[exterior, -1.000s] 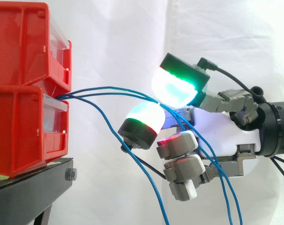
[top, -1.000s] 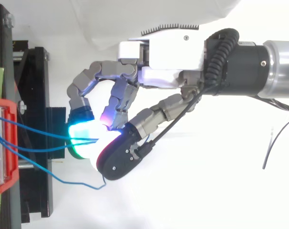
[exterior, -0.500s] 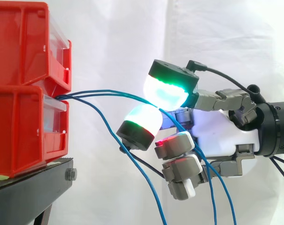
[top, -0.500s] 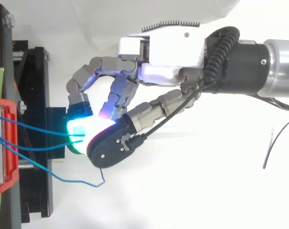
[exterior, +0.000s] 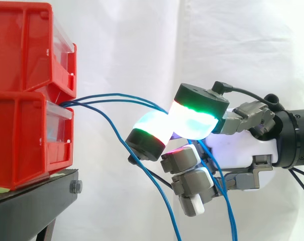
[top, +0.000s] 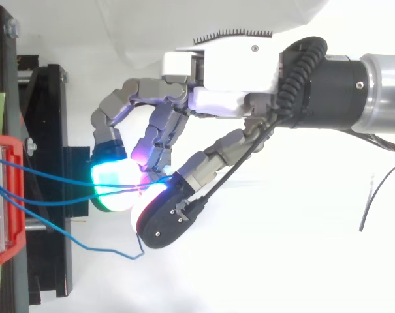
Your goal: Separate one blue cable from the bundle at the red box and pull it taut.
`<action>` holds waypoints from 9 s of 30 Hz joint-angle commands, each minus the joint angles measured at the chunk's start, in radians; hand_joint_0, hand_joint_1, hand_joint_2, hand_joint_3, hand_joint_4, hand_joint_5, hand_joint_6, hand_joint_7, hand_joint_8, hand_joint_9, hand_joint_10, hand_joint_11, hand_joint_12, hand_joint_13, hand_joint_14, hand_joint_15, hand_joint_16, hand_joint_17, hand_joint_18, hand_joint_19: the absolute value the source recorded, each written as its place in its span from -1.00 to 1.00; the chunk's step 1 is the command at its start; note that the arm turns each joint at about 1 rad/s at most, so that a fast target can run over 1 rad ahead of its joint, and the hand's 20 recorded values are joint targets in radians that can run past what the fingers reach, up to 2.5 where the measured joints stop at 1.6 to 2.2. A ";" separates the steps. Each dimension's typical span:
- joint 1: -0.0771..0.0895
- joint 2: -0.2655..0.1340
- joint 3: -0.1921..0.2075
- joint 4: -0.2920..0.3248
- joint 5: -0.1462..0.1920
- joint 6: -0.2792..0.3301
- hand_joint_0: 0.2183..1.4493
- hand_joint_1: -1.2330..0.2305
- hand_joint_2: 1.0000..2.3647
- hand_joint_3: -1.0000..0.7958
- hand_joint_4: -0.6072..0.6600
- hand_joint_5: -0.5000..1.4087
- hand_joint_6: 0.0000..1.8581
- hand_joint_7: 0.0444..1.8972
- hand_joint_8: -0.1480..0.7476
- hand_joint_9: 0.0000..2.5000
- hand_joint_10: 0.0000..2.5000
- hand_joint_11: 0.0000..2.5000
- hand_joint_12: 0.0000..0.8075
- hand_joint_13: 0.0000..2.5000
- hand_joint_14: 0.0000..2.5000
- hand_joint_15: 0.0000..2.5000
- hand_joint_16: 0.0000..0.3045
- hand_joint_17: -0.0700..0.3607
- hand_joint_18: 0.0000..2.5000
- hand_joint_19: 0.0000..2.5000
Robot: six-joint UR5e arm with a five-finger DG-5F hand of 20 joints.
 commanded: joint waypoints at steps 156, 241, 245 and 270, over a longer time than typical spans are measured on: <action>-0.002 -0.001 0.000 0.009 -0.002 0.000 -0.14 -0.56 -1.00 -0.44 -0.07 -0.68 -0.04 0.09 -0.10 -0.13 -0.98 -0.04 -0.14 -0.13 -0.97 -0.10 -0.64 -0.11 -0.36 -0.31; -0.003 -0.001 0.000 0.009 -0.002 0.003 -0.44 -0.43 -1.00 -0.44 -0.07 -0.58 -0.03 0.34 -0.02 0.06 -0.98 0.04 -0.10 -0.09 -0.97 -0.10 -0.66 -0.13 -0.34 -0.28; -0.003 0.001 0.000 0.009 0.000 0.005 -0.54 -0.22 -1.00 -0.44 -0.09 -0.57 -0.05 0.24 0.00 0.09 -0.98 -0.02 -0.07 -0.07 -0.97 -0.11 -0.63 -0.09 -0.31 -0.27; 0.002 0.001 0.000 0.009 0.000 0.005 -0.32 -0.61 -0.99 -0.37 0.14 -0.75 -0.04 0.02 -0.07 -0.19 -0.98 0.06 -0.11 -0.16 -0.97 -0.11 -0.61 -0.06 -0.42 -0.29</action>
